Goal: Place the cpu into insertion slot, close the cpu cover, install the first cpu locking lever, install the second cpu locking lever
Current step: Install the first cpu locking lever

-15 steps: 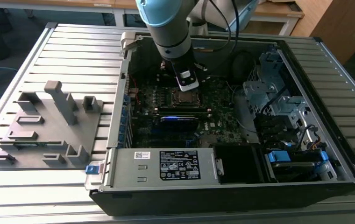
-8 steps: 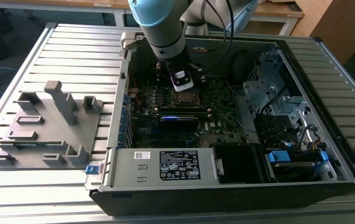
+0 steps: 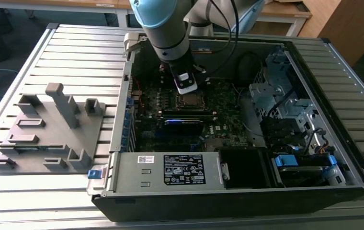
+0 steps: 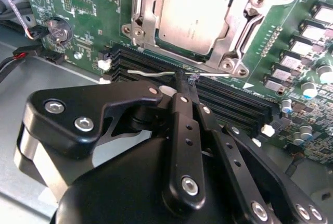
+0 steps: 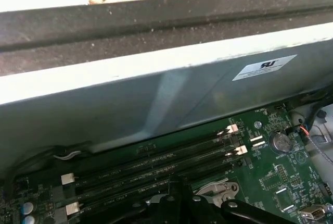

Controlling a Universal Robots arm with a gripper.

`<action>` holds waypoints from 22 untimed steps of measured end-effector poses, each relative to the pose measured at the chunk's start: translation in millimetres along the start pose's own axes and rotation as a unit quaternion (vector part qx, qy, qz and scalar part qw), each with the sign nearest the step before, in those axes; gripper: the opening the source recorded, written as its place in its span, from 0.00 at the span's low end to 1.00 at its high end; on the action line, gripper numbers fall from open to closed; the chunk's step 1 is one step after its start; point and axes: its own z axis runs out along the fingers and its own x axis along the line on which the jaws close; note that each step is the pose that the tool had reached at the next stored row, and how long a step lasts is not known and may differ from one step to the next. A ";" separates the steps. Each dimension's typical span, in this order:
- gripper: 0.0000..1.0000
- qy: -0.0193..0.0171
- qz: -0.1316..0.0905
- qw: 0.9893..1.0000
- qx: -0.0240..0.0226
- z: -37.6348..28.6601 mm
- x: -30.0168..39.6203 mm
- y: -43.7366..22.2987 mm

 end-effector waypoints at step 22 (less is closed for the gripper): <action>0.10 -0.013 0.027 0.999 0.010 7.6 3.4 5.1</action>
